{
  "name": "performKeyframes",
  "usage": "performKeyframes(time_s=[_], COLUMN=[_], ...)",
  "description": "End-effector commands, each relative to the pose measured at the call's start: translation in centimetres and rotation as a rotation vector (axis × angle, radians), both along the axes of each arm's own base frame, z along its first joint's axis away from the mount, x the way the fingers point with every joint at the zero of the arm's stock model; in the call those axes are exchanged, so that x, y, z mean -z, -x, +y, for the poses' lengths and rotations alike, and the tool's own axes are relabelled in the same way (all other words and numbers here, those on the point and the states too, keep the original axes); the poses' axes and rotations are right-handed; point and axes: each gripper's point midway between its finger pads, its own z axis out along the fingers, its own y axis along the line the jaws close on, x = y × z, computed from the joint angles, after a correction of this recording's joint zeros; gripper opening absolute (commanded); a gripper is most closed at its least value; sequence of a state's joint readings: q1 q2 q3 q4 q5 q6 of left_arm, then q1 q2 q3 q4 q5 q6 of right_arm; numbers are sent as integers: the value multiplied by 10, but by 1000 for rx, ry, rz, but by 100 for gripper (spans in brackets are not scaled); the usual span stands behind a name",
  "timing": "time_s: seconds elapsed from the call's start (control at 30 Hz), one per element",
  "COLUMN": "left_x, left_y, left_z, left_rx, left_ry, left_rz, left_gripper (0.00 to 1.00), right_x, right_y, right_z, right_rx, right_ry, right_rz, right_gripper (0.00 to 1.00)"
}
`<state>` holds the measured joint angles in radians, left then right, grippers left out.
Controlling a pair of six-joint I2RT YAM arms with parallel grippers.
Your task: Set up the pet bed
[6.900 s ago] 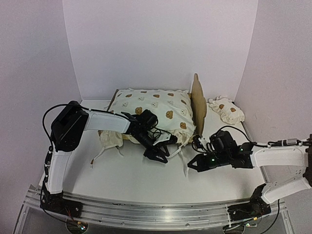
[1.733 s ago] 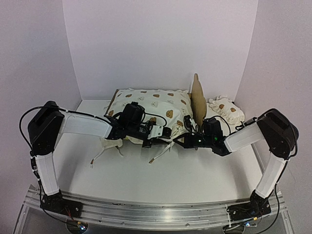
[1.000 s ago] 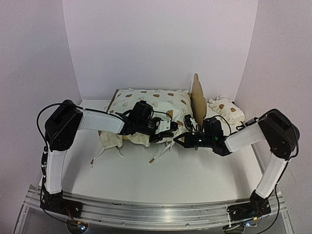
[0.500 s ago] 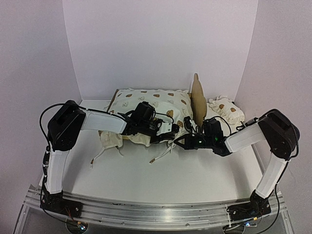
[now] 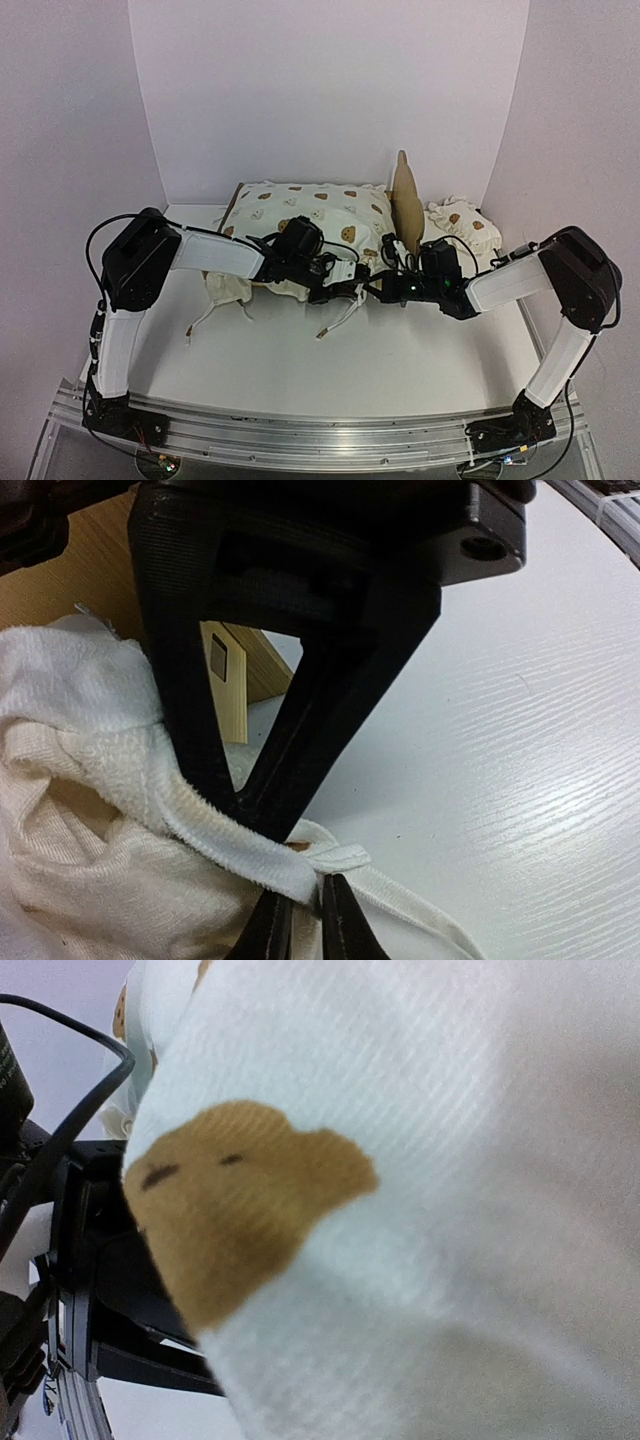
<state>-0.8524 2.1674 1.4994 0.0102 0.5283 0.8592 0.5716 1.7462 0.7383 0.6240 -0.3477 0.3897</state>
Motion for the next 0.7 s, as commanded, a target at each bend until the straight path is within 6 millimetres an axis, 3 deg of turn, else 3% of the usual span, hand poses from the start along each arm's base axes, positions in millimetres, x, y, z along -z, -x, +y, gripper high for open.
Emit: performKeyframes(time_s=[0.0,0.13,0.27,0.43,0.67], left_x=[-11,-31,-51,-53,-59], left_y=[-3,1,24,38,48], left_z=[-7,-8,-3,0,-4], left_rx=[-35,-48,28,72,124], left_ry=[14,24,50,53,81], left_rz=[44,98,160,209,238], left_gripper=[6,0,0,0,0], right_x=[-17,-13,-20,-34,-21], right_y=[-3,-1,0,6,17], right_z=[0,-1,7,17,21], right_rx=[2,3,-18,-76,-116], right_ry=[-18,-24,-87,-170,-197], right_rz=[-51,-28,-11,-11,65], right_gripper=[0,0,0,0,0])
